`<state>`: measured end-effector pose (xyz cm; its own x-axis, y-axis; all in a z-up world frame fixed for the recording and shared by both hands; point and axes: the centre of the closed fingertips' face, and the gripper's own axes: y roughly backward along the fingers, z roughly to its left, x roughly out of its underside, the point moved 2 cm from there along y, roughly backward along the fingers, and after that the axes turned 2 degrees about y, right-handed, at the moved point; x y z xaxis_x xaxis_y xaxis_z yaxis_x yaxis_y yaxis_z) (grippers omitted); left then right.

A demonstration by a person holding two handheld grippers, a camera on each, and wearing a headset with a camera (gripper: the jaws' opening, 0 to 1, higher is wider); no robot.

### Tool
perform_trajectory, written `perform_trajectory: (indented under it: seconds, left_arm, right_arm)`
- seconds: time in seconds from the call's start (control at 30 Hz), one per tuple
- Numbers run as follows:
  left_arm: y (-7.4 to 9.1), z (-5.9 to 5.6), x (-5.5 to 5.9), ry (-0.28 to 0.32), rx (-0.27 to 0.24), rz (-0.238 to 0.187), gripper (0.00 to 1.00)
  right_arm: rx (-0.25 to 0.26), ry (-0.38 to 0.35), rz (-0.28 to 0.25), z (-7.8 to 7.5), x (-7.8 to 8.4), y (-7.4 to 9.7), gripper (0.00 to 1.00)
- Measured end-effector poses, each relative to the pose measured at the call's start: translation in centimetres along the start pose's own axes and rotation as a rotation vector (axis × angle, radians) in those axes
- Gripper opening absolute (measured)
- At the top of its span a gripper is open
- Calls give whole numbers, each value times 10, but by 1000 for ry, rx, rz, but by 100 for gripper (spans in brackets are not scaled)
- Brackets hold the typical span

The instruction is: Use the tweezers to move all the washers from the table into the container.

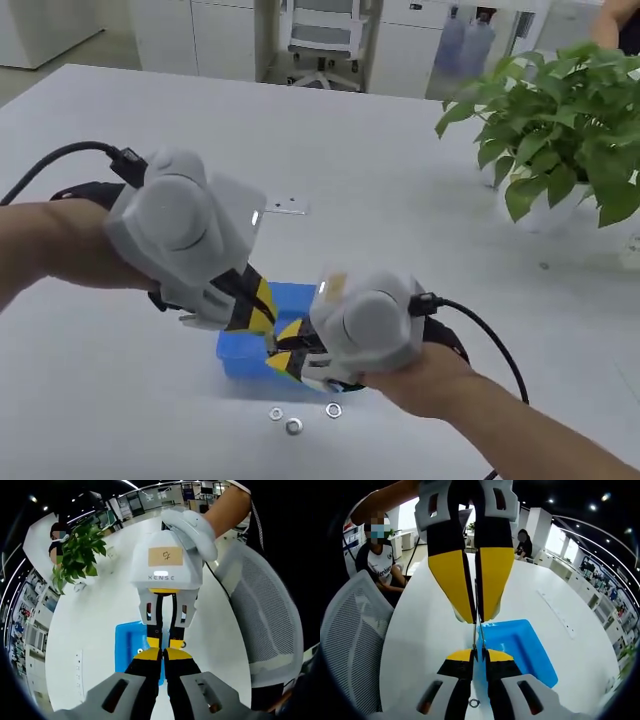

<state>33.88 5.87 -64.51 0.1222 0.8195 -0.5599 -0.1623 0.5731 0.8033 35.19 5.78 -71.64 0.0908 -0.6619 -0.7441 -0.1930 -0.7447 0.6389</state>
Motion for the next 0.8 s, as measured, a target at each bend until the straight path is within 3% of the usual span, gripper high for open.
perform_trajectory:
  seconds: [0.4, 0.8]
  left_arm:
    - [-15, -18, -3, 7, 38, -6, 6]
    - [-34, -28, 1, 24, 72, -13, 6]
  right_arm:
    - [-8, -36, 8, 21, 16, 2, 10]
    - [-24, -72, 26, 35, 35, 0, 11]
